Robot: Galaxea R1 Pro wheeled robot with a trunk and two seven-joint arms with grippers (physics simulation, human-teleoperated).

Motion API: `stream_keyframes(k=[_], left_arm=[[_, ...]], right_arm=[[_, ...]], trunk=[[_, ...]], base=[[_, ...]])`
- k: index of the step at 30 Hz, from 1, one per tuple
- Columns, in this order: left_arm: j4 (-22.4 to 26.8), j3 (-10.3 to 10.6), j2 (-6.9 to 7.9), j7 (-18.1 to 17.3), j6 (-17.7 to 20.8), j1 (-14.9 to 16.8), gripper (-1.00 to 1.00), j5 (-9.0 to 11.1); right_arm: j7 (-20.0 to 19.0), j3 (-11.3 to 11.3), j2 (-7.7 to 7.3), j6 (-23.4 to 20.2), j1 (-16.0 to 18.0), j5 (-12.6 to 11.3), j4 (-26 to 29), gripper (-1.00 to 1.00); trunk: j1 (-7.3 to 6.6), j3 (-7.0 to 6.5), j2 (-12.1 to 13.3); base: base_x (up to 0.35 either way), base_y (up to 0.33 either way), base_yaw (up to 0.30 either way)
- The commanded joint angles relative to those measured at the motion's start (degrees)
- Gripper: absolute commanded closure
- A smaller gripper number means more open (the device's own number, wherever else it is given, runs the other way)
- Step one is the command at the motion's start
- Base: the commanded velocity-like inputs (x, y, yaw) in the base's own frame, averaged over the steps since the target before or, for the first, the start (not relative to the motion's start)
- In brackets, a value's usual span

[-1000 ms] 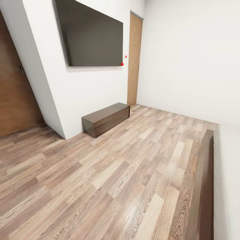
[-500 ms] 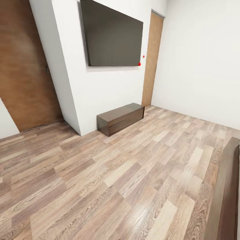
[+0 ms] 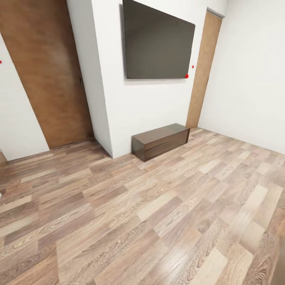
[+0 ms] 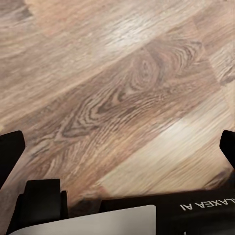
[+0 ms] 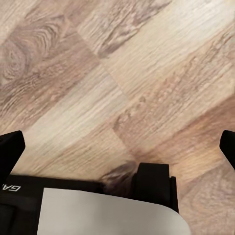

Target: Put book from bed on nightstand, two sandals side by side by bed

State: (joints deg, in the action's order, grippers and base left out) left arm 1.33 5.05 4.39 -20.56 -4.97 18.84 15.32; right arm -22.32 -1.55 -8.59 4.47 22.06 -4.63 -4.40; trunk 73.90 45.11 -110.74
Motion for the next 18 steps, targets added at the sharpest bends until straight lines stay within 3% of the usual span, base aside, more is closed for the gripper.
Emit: stream_keyframes(k=[1,12,18], left_arm=[[-0.1,0.49,0.01,-0.18,-0.22,0.05,-1.0,0.5],[0.12,0.49,-0.09,-0.24,-0.09,0.05,-1.0,0.35],[1.11,0.49,-0.34,-0.16,-0.12,0.05,-1.0,0.32]], right_arm=[[-0.31,-0.12,-0.03,0.3,0.09,-0.52,-0.26,-1.0],[-0.22,-0.09,0.0,0.37,0.09,-0.6,-0.21,-1.0],[-0.21,-0.2,-0.02,0.37,0.09,-0.56,-0.06,-1.0]], trunk=[[-0.01,0.05,-0.02],[-0.01,0.05,-0.02],[-0.01,0.05,-0.02]], base=[[0.0,0.0,0.242],[0.005,0.0,0.06],[0.234,0.0,0.001]])
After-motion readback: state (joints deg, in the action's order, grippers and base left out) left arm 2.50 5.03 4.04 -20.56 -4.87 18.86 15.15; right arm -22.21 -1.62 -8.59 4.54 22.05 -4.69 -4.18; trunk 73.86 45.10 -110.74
